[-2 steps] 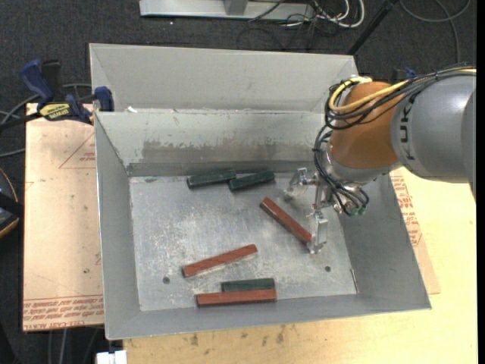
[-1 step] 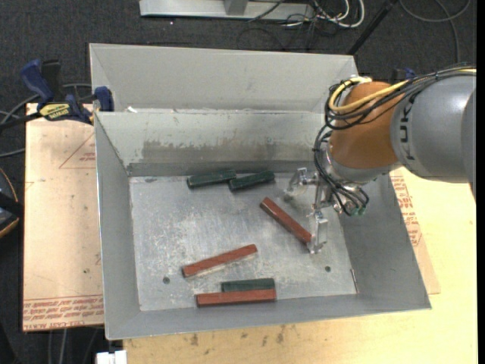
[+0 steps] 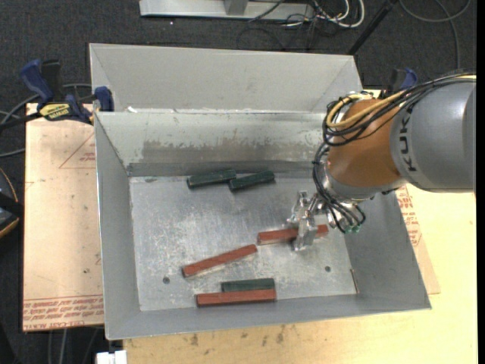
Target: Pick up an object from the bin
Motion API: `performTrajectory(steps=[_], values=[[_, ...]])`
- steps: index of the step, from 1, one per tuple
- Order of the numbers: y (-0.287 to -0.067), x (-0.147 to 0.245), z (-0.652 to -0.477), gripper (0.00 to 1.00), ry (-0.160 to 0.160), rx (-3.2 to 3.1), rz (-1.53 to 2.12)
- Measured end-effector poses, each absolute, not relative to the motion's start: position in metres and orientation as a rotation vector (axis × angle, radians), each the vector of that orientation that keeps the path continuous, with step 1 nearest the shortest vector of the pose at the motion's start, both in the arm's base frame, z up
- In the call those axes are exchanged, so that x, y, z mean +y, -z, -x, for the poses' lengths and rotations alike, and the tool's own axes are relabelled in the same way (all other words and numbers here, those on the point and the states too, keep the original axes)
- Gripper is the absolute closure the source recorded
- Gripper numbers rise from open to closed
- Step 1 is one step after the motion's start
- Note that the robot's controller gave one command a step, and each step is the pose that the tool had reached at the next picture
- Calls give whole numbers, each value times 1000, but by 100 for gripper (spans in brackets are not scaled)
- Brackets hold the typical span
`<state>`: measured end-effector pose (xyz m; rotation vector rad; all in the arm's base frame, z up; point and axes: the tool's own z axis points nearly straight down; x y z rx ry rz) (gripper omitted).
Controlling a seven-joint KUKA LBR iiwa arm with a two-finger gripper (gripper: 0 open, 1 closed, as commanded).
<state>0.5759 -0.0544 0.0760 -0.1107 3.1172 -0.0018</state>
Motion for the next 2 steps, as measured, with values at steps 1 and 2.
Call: performTrajectory(steps=[1,2], values=[[-76,-54,-576,100,2,3117,111],[-214,-30,-580,100,-2,3136,82]])
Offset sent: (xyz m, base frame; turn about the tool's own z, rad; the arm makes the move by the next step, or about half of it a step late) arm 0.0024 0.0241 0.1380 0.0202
